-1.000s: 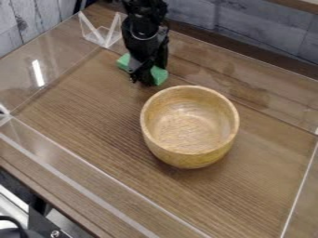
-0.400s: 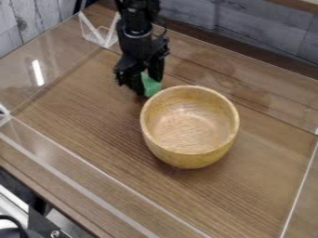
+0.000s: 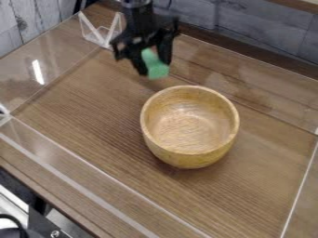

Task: Put green object into wooden bowl

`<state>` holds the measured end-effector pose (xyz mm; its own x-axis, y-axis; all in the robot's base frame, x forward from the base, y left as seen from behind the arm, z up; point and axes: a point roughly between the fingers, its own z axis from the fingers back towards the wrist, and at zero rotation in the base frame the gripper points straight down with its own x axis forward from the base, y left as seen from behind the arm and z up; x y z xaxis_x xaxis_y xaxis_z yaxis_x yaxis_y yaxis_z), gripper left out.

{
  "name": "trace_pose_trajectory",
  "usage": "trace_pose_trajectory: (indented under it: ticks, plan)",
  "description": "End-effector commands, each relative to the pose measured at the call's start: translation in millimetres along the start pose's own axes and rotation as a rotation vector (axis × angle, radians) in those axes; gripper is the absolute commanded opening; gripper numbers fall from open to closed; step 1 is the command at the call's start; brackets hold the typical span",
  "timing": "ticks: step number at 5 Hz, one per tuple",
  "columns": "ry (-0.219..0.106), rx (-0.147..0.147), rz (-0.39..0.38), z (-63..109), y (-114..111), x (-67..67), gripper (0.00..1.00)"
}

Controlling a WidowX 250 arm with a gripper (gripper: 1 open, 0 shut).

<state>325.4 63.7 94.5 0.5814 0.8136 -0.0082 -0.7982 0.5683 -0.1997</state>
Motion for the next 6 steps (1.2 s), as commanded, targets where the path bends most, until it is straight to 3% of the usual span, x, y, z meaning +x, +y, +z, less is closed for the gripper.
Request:
trace_pose_trajectory:
  ticks: [1, 3, 4, 5, 6]
  plan:
    - [-0.008, -0.059, -0.254, 36.8, -19, -21.1, 0.00]
    - [0.073, -0.025, -0.683, 33.2, -17, -98.4, 0.00]
    - [0.106, -0.002, -0.836, 13.8, -11, -103.0, 0.00]
    - [0.123, 0.013, -0.917, -0.1, -5, -100.2, 0.00]
    - [0.133, 0.022, -1.020, -3.9, -3, -89.3, 0.00]
